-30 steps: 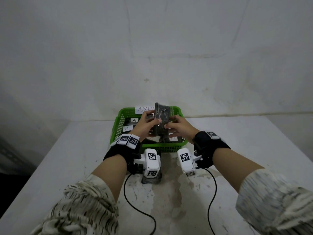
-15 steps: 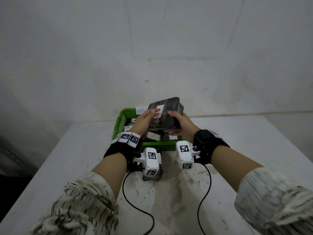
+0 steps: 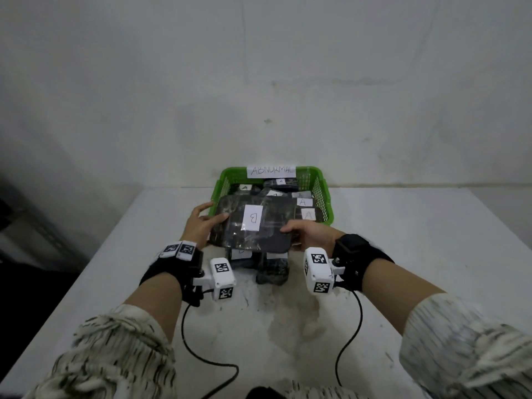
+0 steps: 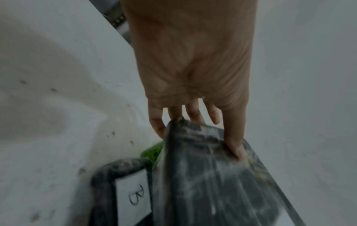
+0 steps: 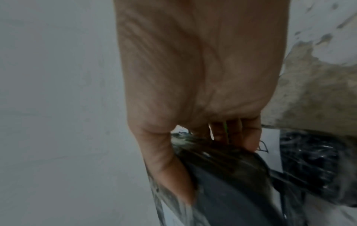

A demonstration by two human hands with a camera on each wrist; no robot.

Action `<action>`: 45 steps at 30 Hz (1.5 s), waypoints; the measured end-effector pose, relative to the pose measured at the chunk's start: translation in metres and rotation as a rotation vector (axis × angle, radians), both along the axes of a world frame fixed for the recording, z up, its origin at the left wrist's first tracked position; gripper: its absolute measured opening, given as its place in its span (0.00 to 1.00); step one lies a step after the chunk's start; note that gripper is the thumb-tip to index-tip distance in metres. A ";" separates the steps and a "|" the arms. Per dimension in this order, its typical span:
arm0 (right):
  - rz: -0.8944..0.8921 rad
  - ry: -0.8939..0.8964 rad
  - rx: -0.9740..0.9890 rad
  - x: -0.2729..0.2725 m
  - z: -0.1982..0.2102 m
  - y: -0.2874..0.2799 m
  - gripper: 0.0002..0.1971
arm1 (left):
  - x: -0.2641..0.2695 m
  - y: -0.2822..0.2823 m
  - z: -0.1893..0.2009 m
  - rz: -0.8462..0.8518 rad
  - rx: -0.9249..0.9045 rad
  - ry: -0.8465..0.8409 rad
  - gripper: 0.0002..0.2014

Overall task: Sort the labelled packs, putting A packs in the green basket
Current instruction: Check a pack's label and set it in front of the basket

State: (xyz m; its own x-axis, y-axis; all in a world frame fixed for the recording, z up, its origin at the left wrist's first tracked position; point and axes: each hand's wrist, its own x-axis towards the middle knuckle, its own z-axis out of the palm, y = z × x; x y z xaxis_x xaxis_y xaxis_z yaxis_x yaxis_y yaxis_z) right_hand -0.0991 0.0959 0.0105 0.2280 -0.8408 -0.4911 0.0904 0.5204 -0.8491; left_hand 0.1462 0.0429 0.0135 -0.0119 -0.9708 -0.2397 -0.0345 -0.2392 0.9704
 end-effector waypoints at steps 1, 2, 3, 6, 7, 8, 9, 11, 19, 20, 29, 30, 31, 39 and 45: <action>0.046 0.015 0.026 0.003 -0.005 0.001 0.10 | 0.012 0.005 -0.005 -0.005 0.060 0.011 0.26; 0.083 0.033 0.049 0.007 -0.009 0.002 0.10 | 0.021 0.009 -0.010 -0.012 0.109 0.010 0.25; 0.110 0.055 0.069 0.010 -0.011 0.003 0.10 | 0.029 0.014 -0.016 -0.019 0.146 0.005 0.23; 0.148 0.130 0.106 0.010 -0.019 0.009 0.12 | 0.040 0.027 -0.024 -0.083 0.216 0.017 0.21; 0.163 0.152 0.121 0.004 -0.020 0.012 0.14 | 0.040 0.030 -0.026 -0.137 0.233 0.028 0.22; 0.178 0.187 0.128 -0.005 -0.021 0.015 0.16 | 0.037 0.032 -0.025 -0.204 0.249 0.035 0.23; 0.174 0.216 0.147 -0.017 -0.023 0.017 0.17 | 0.033 0.034 -0.024 -0.272 0.264 0.026 0.21; 0.138 0.276 0.178 -0.042 -0.021 0.021 0.07 | 0.017 0.038 -0.023 -0.365 0.290 0.010 0.16; -0.231 0.373 0.213 -0.105 -0.032 0.040 0.10 | -0.066 0.037 -0.033 -0.578 0.189 -0.207 0.28; -0.272 0.375 0.205 -0.115 -0.042 0.038 0.14 | -0.074 0.037 -0.034 -0.584 0.165 -0.246 0.28; -0.487 0.423 0.241 -0.118 -0.039 0.043 0.10 | -0.109 0.037 -0.044 -0.731 0.053 -0.531 0.32; -0.487 0.422 0.237 -0.117 -0.039 0.043 0.09 | -0.108 0.037 -0.045 -0.740 0.047 -0.546 0.32; -0.486 0.421 0.230 -0.118 -0.043 0.041 0.08 | -0.108 0.037 -0.046 -0.741 0.045 -0.551 0.31; -0.355 0.387 0.152 -0.117 -0.028 0.029 0.17 | -0.111 0.034 -0.041 -0.667 -0.027 -0.592 0.28; 0.004 0.377 0.022 -0.097 0.003 0.020 0.19 | -0.136 0.037 -0.023 -0.716 0.130 -0.315 0.30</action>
